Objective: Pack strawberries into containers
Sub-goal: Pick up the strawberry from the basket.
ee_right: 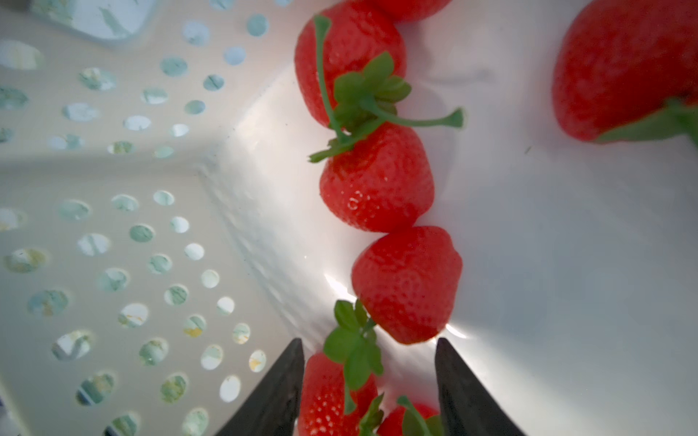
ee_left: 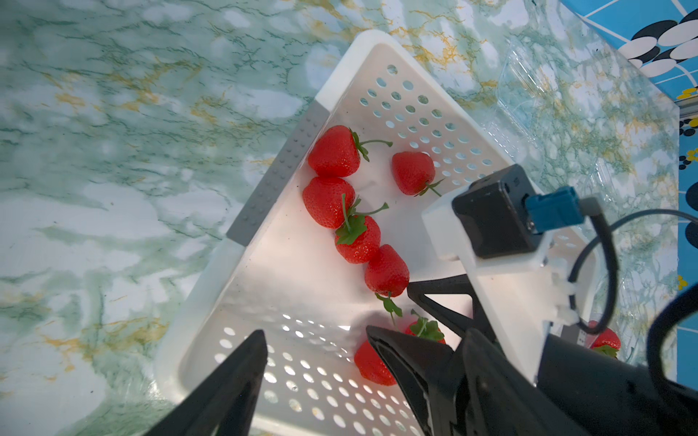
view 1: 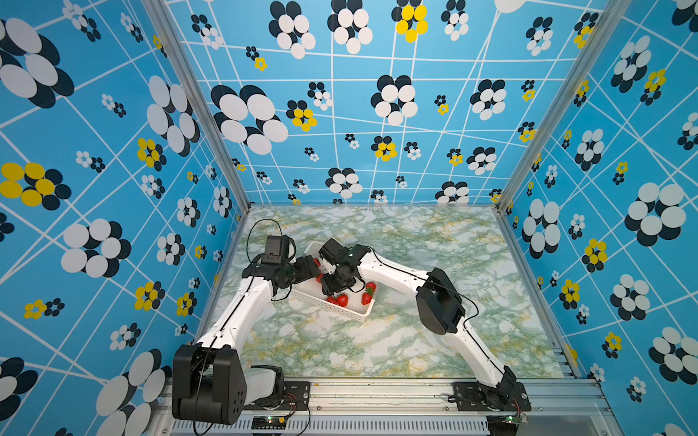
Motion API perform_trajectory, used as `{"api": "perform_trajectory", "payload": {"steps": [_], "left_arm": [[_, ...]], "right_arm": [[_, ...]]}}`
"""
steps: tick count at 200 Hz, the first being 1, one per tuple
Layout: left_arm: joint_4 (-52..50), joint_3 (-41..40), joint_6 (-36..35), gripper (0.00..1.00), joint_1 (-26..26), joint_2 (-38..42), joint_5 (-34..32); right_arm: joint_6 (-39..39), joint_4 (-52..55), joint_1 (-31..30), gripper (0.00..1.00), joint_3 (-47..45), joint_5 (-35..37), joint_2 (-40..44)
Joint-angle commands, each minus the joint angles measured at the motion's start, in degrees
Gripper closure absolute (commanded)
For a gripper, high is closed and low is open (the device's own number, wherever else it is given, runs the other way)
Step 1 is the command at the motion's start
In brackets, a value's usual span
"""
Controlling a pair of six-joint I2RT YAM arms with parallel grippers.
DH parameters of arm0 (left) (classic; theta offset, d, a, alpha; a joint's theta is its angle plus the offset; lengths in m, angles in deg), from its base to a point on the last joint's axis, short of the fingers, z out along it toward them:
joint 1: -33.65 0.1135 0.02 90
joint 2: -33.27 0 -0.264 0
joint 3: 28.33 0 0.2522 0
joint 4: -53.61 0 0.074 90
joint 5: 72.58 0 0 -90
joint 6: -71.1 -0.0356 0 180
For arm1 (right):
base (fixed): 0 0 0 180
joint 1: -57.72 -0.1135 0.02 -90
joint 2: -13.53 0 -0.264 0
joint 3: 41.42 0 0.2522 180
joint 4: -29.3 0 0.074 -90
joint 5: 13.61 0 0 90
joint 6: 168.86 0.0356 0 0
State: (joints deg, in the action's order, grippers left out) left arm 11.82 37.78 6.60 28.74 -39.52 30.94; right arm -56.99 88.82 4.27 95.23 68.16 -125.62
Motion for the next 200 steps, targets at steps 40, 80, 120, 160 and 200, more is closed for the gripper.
{"api": "perform_trajectory", "payload": {"steps": [40,80,120,160,200], "left_arm": [[0.2,-1.2,-0.4,0.17,0.8,1.6,0.5],[-0.1,-1.1,-0.3,0.17,1.2,2.1,0.3],[-0.1,-1.3,-0.1,0.17,1.5,3.0,0.0],[0.0,-1.6,-0.2,0.17,1.8,3.0,0.2],[0.1,-1.6,-0.2,0.17,1.9,2.9,0.4]], "right_arm": [[-0.4,3.0,0.2,0.37,6.4,4.3,-3.4],[-0.6,2.8,0.3,0.38,7.5,5.7,-4.6],[-0.6,3.1,0.3,0.39,8.0,6.0,-6.1],[-0.6,2.6,0.5,0.41,8.8,6.4,-6.7],[-0.7,2.5,0.5,0.42,9.8,6.3,-7.6]]}}
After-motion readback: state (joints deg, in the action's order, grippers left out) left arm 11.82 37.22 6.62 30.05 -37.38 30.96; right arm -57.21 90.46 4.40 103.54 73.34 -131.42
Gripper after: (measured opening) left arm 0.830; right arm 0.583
